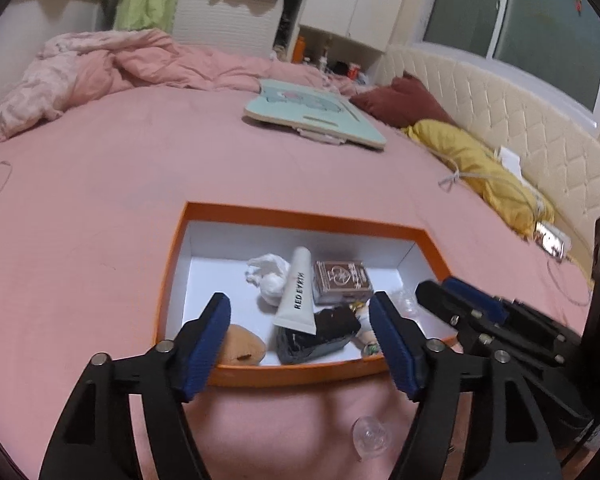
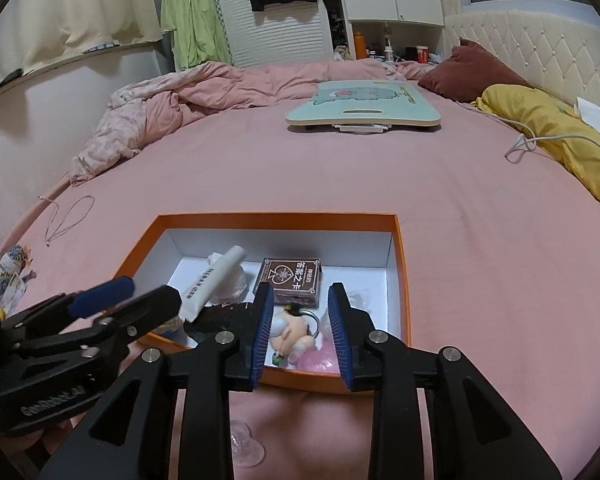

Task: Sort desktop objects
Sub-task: 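Release the tube into the box with left tool while right tool releases the pink heart, then lower the right tool to the metal piece on the bedspread and grasp it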

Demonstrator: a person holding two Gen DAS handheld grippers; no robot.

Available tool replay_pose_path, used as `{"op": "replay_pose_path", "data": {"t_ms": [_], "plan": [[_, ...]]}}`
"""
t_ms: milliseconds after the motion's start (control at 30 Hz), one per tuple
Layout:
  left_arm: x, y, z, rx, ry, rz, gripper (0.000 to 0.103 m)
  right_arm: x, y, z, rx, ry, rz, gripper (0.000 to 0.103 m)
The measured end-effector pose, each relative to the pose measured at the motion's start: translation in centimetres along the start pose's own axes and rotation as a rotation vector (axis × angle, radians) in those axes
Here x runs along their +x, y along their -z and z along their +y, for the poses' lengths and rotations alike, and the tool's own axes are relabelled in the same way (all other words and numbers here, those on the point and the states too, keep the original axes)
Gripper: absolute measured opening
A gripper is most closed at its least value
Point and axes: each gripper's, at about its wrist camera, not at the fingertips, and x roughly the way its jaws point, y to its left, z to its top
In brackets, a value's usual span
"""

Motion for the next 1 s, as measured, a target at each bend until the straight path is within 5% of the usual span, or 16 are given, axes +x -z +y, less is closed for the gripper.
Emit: {"op": "replay_pose_path", "data": {"t_ms": [100, 200, 767, 1000], "plan": [[-0.1, -0.1, 0.5, -0.018, -0.011, -0.003, 0.076, -0.2, 0.0, -0.1, 0.009, 0.003, -0.015, 0.056], [-0.1, -0.2, 0.8, -0.03, -0.009, -0.003, 0.077, -0.6, -0.1, -0.2, 0.022, 0.004, -0.039, 0.064], [-4.1, 2.0, 1.9, -0.108, -0.038, 0.0, 0.082, -4.2, 1.8, -0.3, 0.024, 0.073, -0.066, 0.064], [-7.0, 5.5, 0.7, -0.036, -0.078, 0.04, 0.083, -7.2, 4.9, -0.3, 0.055, 0.105, -0.062, 0.064]]}}
